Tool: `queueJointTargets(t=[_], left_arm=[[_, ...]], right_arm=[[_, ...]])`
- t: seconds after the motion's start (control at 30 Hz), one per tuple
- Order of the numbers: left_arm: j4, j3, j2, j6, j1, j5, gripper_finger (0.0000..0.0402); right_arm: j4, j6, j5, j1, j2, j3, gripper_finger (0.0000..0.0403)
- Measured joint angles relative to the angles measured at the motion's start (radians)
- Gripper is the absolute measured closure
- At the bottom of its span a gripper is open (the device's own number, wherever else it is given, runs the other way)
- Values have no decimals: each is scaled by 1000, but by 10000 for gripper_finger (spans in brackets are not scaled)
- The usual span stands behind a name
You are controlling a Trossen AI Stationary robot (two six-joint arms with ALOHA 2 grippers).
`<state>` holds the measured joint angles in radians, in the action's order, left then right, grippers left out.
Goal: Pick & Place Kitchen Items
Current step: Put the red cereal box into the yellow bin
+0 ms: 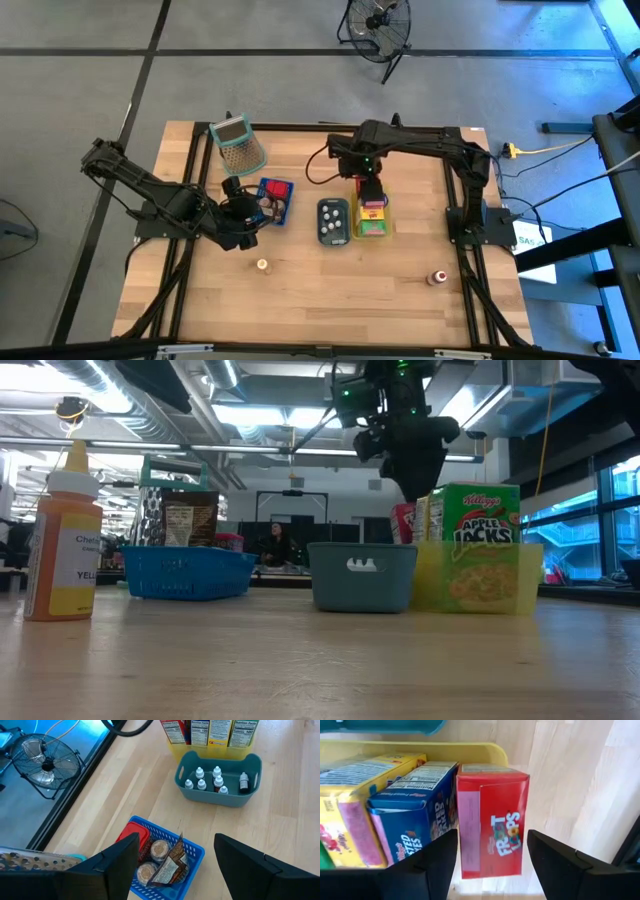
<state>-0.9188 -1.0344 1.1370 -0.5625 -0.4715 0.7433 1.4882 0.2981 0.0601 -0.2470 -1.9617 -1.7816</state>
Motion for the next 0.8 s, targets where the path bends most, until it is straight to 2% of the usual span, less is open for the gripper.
queueJointTargets(t=[0.53,0.67,0.8], left_arm=[[0,0,0,0,0,1,149],[0,0,0,0,0,1,149],[-1,0,0,0,0,2,149]], right_arm=[[83,-22,0,13,0,-162,167],[83,-22,18,20,0,-168,196],[83,-14,34,18,0,-168,257]])
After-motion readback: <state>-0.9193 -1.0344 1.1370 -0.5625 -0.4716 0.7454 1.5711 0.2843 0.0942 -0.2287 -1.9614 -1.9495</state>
